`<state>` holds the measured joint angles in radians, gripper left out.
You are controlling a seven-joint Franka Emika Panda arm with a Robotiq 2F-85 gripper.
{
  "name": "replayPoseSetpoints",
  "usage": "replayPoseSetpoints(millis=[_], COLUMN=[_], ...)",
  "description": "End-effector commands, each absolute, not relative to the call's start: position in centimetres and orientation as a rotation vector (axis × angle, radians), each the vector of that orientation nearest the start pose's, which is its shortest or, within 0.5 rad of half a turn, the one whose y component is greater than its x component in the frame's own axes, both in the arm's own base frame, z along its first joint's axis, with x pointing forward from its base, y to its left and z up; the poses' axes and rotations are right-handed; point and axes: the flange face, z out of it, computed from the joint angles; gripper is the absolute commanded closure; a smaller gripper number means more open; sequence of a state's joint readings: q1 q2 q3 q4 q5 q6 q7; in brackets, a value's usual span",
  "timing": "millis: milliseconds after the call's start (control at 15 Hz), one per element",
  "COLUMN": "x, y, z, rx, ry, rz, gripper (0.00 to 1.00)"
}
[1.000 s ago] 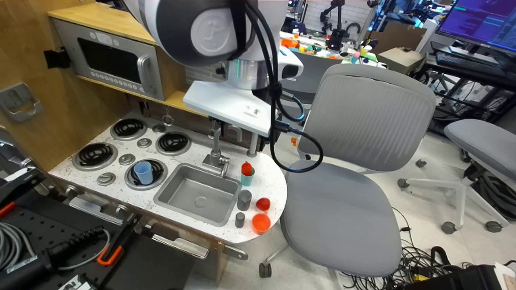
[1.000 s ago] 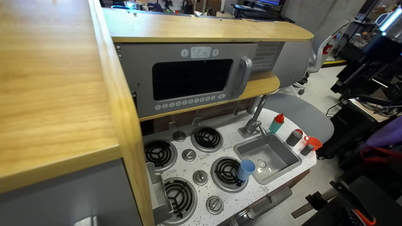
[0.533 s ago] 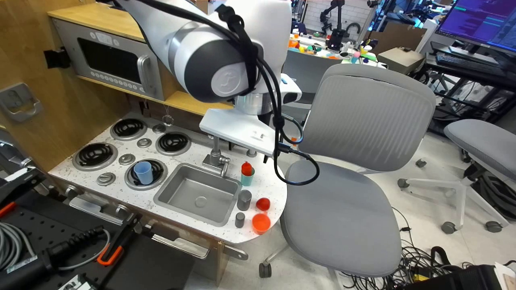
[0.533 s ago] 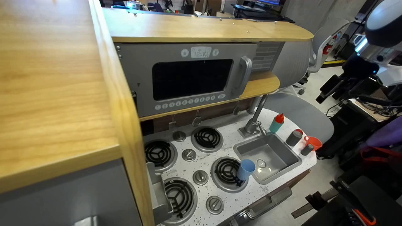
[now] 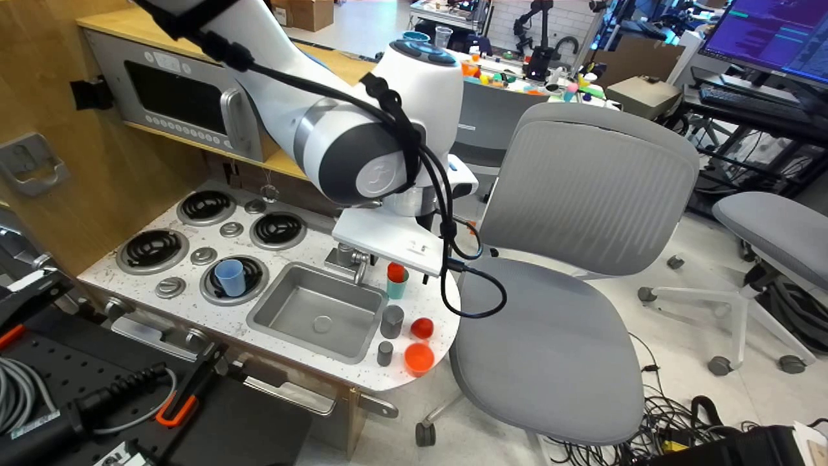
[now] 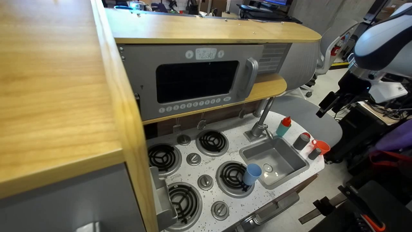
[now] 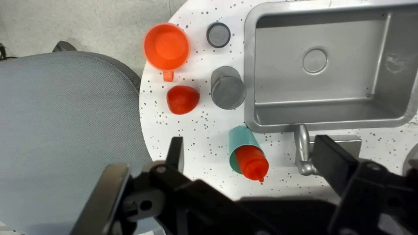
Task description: Put the grey block in the sink
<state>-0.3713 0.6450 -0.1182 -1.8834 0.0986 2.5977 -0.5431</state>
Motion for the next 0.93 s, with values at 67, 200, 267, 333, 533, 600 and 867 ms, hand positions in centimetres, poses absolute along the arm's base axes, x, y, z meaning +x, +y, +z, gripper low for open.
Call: replayPoseSetpoints(millis=[67,200,267,333,533,600,867], x=[57.8,57.8,57.8,57.8,57.6,57.5,57.9], y=[-31.4,-31.5,-31.4,-31.3,-31.3,-31.3,-31.6], z=[14.7,13.4,12.6,11.9,9.5,8.9,6.8], rx=[-3.235,-3.236,-3.235,-3.236,-3.248,-3.251,-3.269], ry=[-0.020,-0.022,-0.026,-0.030,-0.036,-0.035,-0.012], rz=[-0.079,-0.045,-0.025,-0.006,0.053,0.070,0.111], gripper=[0.00,0.00,0.00,0.00,0.00,0.00,0.00])
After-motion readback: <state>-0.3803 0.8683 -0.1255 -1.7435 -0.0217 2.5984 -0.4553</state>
